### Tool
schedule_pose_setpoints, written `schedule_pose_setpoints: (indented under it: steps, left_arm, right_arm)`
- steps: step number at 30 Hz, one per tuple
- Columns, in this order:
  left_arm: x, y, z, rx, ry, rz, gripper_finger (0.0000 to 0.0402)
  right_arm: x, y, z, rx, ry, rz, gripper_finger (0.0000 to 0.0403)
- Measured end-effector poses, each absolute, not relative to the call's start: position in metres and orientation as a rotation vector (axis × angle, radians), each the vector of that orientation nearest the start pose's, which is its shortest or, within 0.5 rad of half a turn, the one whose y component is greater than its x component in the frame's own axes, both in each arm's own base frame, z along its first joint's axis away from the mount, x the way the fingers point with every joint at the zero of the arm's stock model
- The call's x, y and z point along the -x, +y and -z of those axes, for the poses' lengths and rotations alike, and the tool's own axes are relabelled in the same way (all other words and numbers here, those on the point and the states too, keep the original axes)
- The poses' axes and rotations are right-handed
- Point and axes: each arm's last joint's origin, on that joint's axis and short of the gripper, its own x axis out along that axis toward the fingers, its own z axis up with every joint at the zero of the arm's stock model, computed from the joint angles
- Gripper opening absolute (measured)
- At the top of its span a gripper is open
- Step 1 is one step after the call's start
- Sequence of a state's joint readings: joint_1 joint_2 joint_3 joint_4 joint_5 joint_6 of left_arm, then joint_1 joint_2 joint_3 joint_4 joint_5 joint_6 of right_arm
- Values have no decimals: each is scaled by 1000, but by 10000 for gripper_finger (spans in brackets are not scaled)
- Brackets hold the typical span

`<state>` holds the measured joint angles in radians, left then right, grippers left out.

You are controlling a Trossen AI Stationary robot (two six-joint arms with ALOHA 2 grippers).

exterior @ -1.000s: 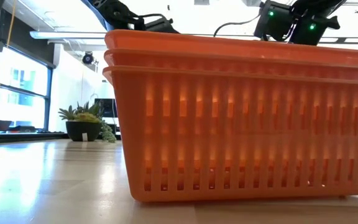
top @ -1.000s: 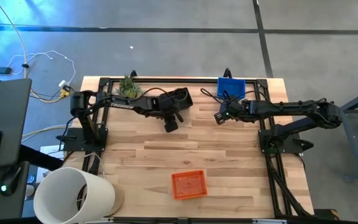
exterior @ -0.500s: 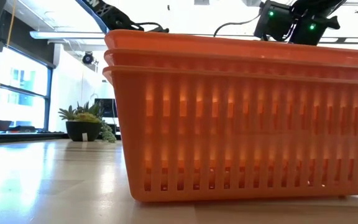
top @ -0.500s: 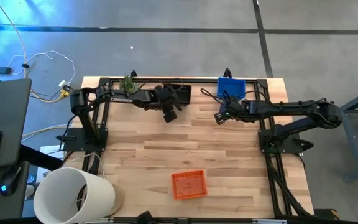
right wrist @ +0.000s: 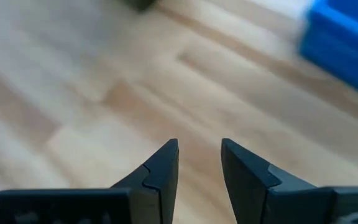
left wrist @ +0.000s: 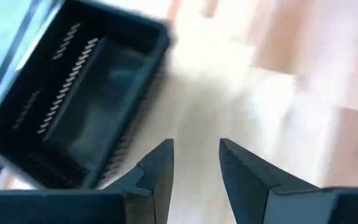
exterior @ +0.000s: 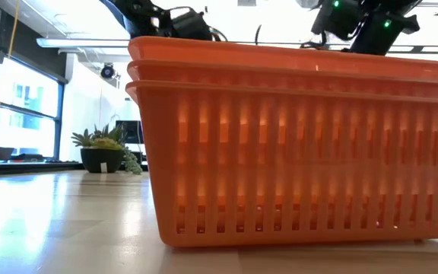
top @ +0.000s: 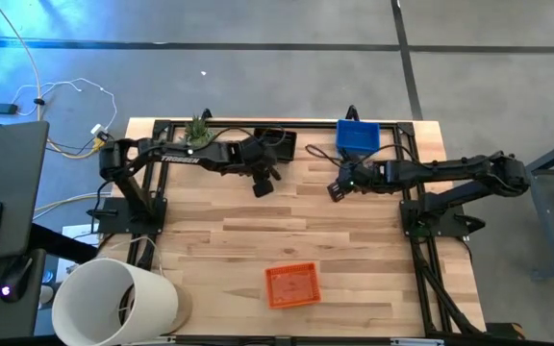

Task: Stack baskets by color
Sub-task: Return to Home Position

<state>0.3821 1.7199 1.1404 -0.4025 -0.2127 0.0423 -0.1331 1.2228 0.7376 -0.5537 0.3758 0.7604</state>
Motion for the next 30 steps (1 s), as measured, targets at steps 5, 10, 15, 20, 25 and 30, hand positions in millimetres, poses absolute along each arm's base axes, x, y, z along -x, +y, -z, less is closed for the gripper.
schedule_pose_setpoints:
  steps: [5, 10, 15, 20, 25, 30]
  left_arm:
    - [-325, 107, -218, 25, 966, -406, 115]
    - [-329, 75, -226, -12, 957, -305, 115]
    - [-331, 44, -232, -62, 941, -172, 115]
    - [-320, 27, -259, -26, 845, 2, 115]
    - [-298, 23, -296, 13, 710, 117, 115]
    - [-269, 24, -327, -6, 610, 125, 115]
  right_arm:
    - [-230, -22, -213, -557, 756, 686, 110]
    - [-236, -7, -218, -537, 696, 604, 110]
    - [-244, 5, -225, -482, 622, 490, 110]
    - [-255, 12, -238, -405, 505, 325, 110]
    - [-262, 14, -253, -250, 390, 118, 110]
    - [-253, 7, -272, -171, 299, 93, 110]
